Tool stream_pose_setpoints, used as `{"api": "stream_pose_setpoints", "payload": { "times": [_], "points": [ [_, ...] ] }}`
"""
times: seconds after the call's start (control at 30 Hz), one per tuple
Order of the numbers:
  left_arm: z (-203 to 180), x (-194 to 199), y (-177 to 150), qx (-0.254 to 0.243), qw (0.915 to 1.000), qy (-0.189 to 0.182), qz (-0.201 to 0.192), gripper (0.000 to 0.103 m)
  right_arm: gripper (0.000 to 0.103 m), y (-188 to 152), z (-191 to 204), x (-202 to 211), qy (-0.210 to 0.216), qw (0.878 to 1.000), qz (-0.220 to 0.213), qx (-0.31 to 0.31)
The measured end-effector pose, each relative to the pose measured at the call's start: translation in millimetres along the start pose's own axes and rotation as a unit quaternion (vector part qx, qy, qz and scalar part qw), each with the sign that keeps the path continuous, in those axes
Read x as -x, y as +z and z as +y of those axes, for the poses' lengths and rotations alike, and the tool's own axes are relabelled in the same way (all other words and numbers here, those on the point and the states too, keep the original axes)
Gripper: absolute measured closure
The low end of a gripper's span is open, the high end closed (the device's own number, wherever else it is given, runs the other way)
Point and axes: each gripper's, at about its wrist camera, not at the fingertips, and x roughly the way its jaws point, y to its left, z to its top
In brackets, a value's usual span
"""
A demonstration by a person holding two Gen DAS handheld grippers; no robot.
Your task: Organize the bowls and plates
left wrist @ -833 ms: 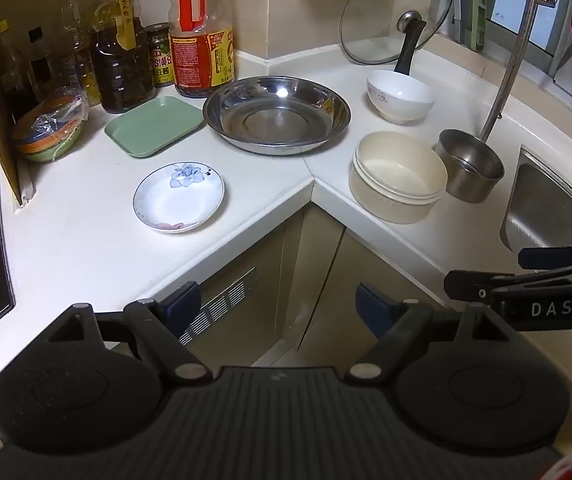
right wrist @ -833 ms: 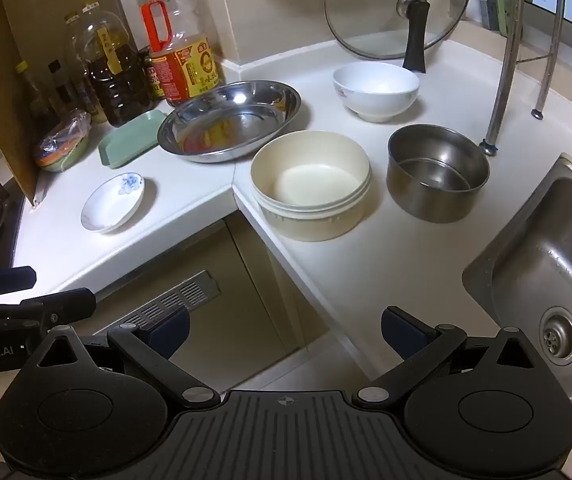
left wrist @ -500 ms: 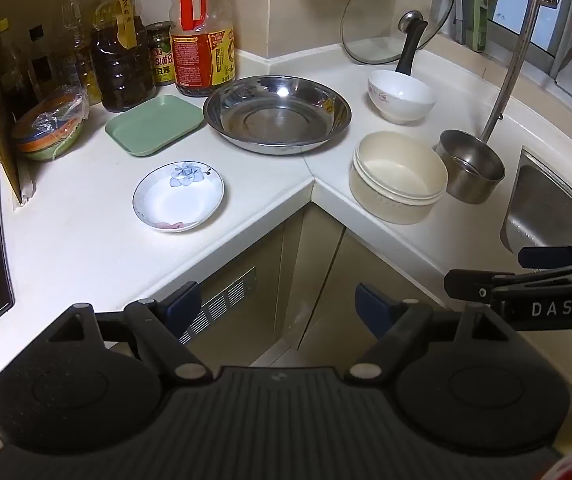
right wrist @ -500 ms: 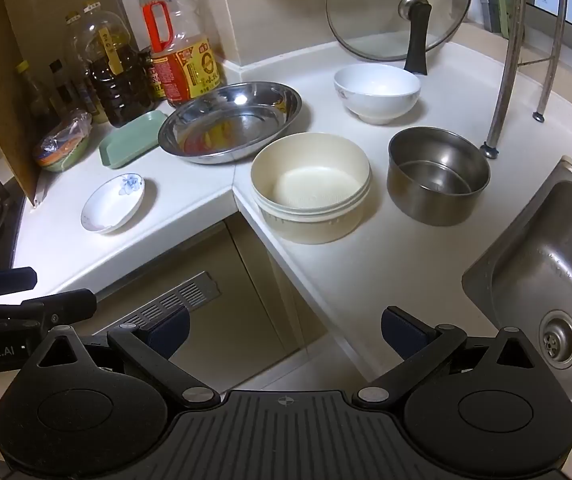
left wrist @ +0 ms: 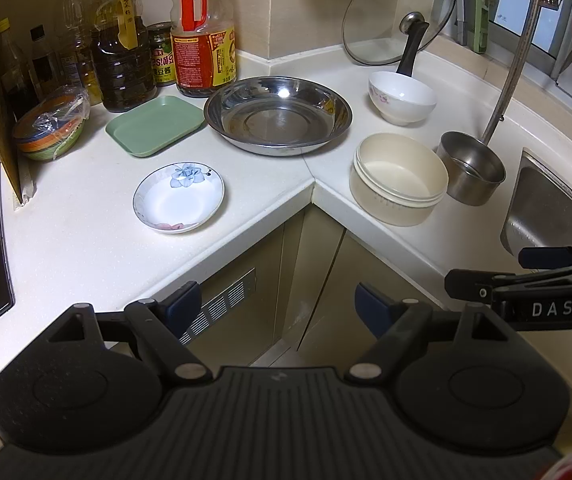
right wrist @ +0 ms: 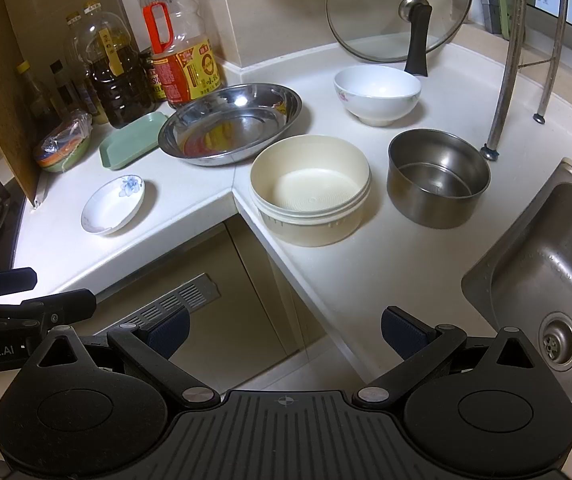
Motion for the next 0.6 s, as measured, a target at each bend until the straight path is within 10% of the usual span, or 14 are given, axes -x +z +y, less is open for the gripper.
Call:
{"api": "stream_pose_setpoints", "payload": {
  "times": [0.6],
  "points": [
    [-0.1, -0.3, 0.3, 0.000, 1.0000, -0.002, 0.000, 0.020, 0.001, 2.8, 0.8, -1.5, 0.000, 1.000, -0.001, 0.001]
  ]
}}
